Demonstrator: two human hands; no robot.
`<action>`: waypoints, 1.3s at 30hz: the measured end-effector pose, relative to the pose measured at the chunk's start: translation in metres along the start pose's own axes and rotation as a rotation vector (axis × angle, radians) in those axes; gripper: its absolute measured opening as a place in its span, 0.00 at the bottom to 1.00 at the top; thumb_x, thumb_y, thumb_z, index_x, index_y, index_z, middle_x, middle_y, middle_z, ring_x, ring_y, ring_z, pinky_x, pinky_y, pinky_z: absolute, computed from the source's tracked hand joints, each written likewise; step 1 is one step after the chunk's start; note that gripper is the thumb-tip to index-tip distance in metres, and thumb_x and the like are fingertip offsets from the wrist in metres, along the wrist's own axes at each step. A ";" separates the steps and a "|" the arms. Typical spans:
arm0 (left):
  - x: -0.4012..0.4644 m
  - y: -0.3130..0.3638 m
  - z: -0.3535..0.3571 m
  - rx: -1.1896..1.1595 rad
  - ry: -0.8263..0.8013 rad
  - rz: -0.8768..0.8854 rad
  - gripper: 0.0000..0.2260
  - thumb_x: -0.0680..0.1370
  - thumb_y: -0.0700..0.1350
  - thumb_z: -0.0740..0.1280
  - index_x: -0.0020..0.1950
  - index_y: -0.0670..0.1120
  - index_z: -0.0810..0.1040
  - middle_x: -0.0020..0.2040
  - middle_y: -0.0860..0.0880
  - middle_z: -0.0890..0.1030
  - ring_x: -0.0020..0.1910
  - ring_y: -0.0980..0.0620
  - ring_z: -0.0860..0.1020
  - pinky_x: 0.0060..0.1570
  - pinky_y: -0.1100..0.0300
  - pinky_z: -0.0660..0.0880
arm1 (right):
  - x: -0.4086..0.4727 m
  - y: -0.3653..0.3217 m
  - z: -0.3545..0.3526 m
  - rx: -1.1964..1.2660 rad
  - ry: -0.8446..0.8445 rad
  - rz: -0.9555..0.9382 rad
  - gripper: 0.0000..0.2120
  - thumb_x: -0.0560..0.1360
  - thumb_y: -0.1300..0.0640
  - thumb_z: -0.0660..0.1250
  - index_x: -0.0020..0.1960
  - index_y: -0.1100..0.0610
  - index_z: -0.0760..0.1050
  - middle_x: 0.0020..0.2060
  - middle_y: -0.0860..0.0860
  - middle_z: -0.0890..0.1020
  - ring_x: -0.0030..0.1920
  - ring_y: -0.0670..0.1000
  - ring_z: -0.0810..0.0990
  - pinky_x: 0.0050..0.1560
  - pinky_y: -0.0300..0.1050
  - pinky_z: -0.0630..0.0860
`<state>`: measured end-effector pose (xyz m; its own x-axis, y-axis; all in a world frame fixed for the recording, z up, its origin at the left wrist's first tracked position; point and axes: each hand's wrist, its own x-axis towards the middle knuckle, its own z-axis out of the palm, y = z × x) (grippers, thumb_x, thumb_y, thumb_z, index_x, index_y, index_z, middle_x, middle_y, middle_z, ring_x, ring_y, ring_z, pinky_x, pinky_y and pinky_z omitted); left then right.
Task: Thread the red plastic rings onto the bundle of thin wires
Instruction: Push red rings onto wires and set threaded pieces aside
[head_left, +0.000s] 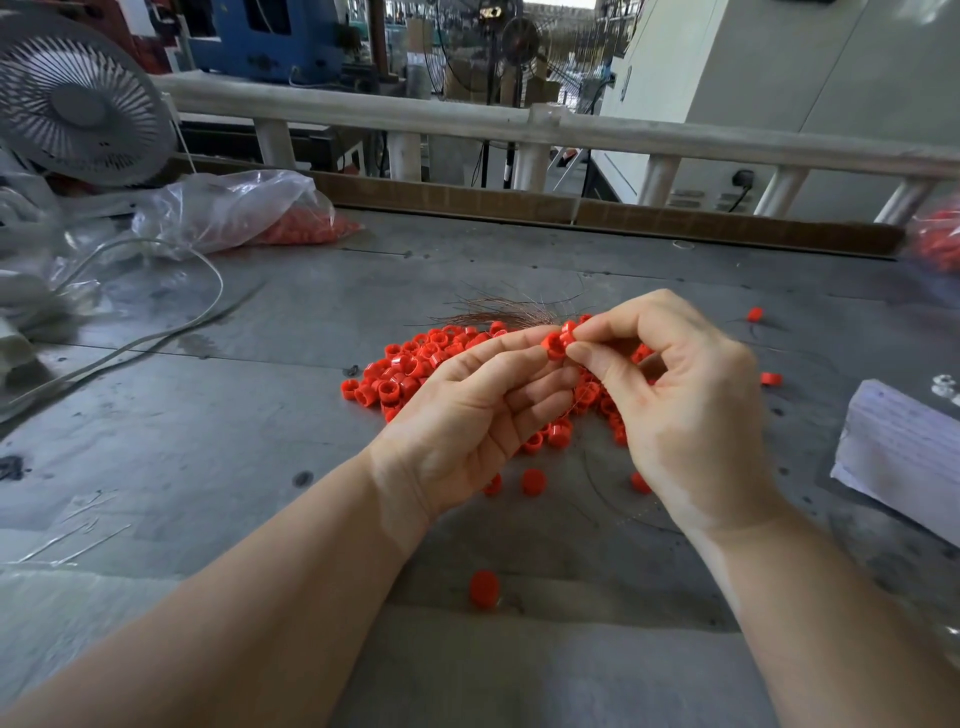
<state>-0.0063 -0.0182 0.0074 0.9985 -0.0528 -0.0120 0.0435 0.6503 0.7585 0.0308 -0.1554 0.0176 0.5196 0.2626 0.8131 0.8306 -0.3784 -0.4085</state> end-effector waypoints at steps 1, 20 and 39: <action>0.000 0.000 0.000 0.005 -0.004 -0.001 0.11 0.66 0.40 0.66 0.47 0.42 0.80 0.37 0.46 0.83 0.35 0.56 0.82 0.40 0.64 0.80 | 0.000 0.000 0.000 -0.002 0.001 -0.002 0.01 0.71 0.63 0.71 0.41 0.60 0.80 0.37 0.48 0.79 0.40 0.43 0.75 0.43 0.25 0.67; 0.000 0.000 0.000 0.000 -0.016 0.005 0.12 0.66 0.40 0.66 0.49 0.41 0.79 0.37 0.47 0.83 0.35 0.56 0.82 0.40 0.65 0.80 | 0.000 -0.002 -0.001 -0.135 -0.031 -0.089 0.04 0.74 0.64 0.68 0.42 0.64 0.80 0.38 0.53 0.79 0.40 0.52 0.78 0.42 0.37 0.71; 0.000 -0.001 -0.001 0.002 -0.006 0.022 0.10 0.66 0.39 0.66 0.47 0.42 0.80 0.36 0.47 0.83 0.34 0.56 0.82 0.39 0.65 0.80 | -0.002 -0.003 -0.002 -0.279 -0.018 -0.206 0.05 0.75 0.64 0.67 0.42 0.64 0.79 0.39 0.55 0.79 0.41 0.55 0.78 0.41 0.46 0.74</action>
<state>-0.0059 -0.0181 0.0062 0.9990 -0.0437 0.0086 0.0219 0.6496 0.7600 0.0266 -0.1563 0.0179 0.3521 0.3737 0.8581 0.8330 -0.5431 -0.1053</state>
